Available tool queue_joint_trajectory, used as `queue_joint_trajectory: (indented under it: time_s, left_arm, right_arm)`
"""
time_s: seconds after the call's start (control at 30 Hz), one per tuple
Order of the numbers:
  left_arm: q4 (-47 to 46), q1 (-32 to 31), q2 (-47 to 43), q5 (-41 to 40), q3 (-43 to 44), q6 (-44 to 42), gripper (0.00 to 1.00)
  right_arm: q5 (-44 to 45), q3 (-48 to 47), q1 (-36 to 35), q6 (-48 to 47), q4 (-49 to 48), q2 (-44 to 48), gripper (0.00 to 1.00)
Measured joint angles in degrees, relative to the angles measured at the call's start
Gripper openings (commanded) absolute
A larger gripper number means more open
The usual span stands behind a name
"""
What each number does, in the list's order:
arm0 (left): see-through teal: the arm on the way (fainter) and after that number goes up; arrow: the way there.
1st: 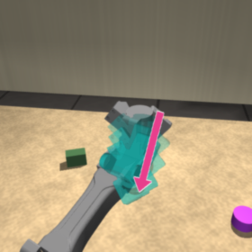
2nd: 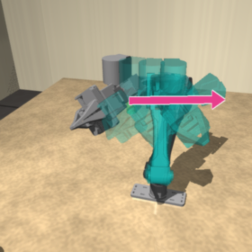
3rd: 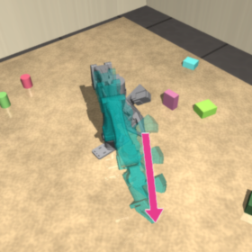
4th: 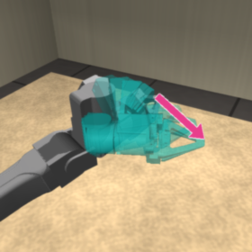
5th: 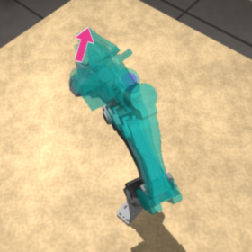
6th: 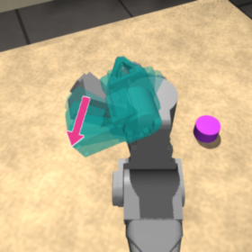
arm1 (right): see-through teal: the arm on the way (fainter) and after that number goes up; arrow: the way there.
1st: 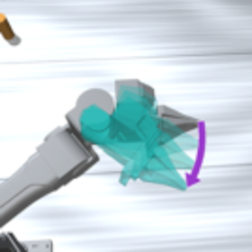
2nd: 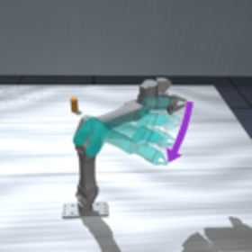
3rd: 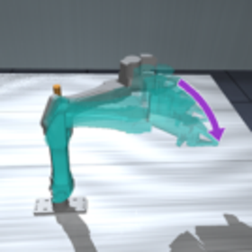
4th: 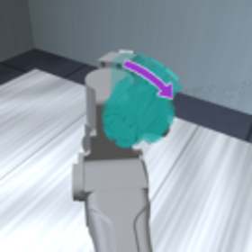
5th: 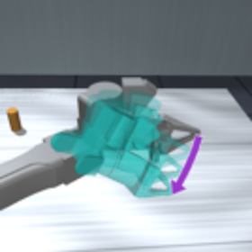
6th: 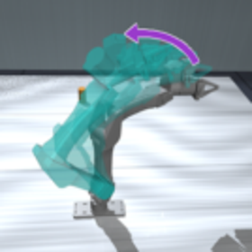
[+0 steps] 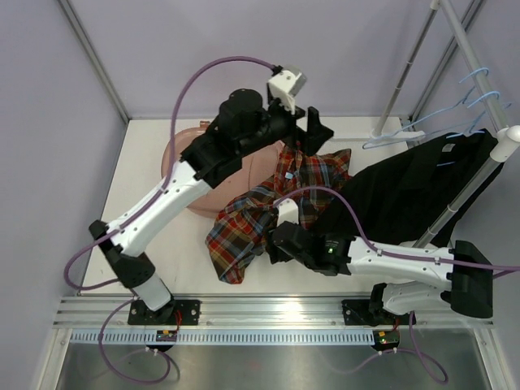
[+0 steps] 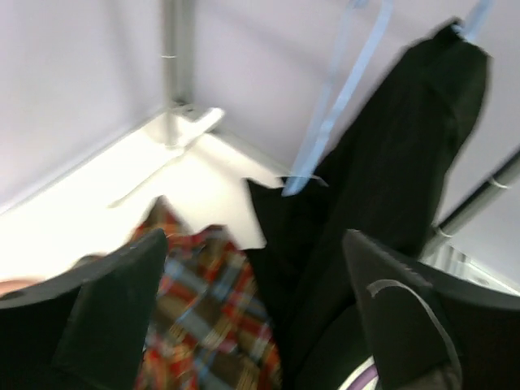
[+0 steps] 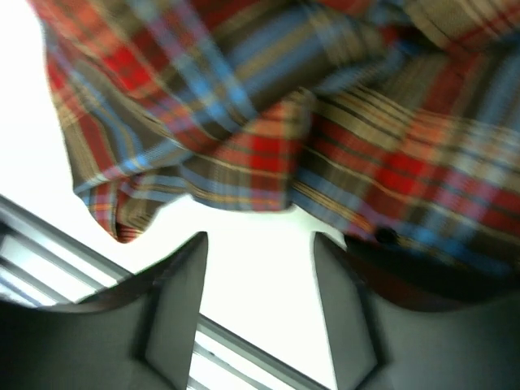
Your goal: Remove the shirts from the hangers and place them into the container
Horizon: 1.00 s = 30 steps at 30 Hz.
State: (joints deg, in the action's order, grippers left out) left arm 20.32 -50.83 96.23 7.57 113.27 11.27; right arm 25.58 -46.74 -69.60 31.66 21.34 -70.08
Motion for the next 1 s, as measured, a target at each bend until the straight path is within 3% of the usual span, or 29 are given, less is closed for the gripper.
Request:
queue_joint_trajectory:
  time_s: [0.07, 0.2, 0.3, 0.47, 0.7, 1.0]
  left_arm:
    - [1.2, 1.7, -3.8, -3.8, -2.3, -0.7, 0.99]
    - [4.2, 4.1, -11.2, -14.6, -5.5, -2.5, 0.99]
    - [6.8, 4.3, -16.6, -24.3, -7.0, -3.4, 0.99]
    - [11.1, 4.3, -28.3, -31.4, -14.6, -2.3, 0.99]
    - [12.3, 4.3, -51.6, -31.5, -38.1, 3.5, 0.99]
    - [14.1, 4.3, -56.1, -26.8, -42.1, 7.7, 0.99]
  right_arm:
    - [-1.3, -2.3, 0.0, -1.4, -0.8, -2.6, 0.7]
    - [-2.6, -6.6, 0.0, -3.8, -2.0, -7.5, 0.99]
    - [-2.2, -10.8, 0.1, -6.2, -1.1, -10.6, 0.99]
    - [0.5, -15.8, 3.5, -8.2, -0.2, -14.2, 1.0]
    - [3.7, -15.4, 11.0, -7.9, 0.0, -18.2, 0.99]
    - [3.5, -14.9, 11.0, -6.2, -4.2, -32.4, 0.99]
